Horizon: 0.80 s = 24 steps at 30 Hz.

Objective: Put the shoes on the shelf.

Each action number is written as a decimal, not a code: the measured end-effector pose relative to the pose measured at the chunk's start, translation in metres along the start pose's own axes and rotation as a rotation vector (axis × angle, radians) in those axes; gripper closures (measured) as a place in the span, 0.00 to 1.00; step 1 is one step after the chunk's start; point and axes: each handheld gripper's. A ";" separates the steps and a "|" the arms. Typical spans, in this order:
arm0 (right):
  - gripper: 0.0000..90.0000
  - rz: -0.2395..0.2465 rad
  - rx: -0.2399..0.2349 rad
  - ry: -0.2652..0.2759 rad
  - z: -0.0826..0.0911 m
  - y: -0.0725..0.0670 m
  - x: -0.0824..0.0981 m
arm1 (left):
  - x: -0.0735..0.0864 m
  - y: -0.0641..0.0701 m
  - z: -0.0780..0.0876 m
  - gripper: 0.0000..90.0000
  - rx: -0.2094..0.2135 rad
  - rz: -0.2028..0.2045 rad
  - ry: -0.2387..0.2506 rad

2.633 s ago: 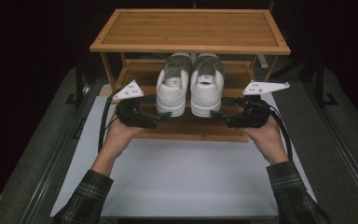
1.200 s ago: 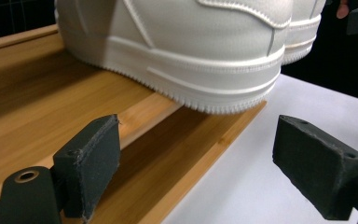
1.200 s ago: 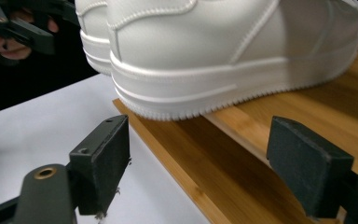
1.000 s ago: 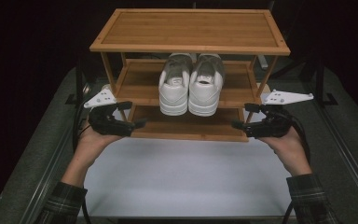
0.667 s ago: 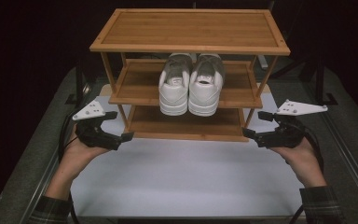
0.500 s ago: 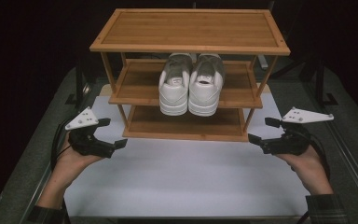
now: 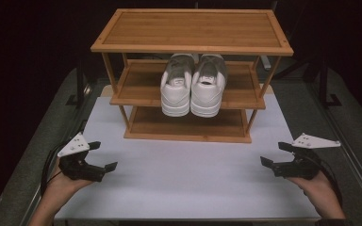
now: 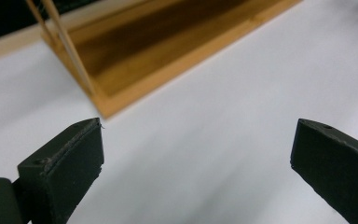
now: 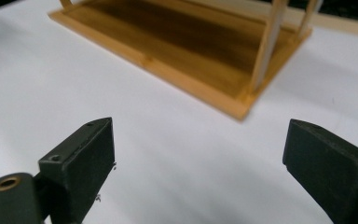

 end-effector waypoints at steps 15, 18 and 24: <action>0.03 -0.015 0.113 -0.184 -0.012 0.011 0.062 | 0.069 -0.006 -0.015 0.03 -0.038 0.023 -0.165; 0.02 -0.023 0.125 -0.209 -0.014 0.013 0.071 | 0.077 -0.005 -0.016 0.03 -0.037 0.021 -0.180; 0.02 -0.012 0.137 -0.207 -0.014 0.016 0.082 | 0.087 -0.006 -0.019 0.01 -0.043 0.017 -0.182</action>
Point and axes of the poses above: each handheld gripper's, and its own axes: z roughly backward along the jaws, x roughly out of its underside, y roughly to its right
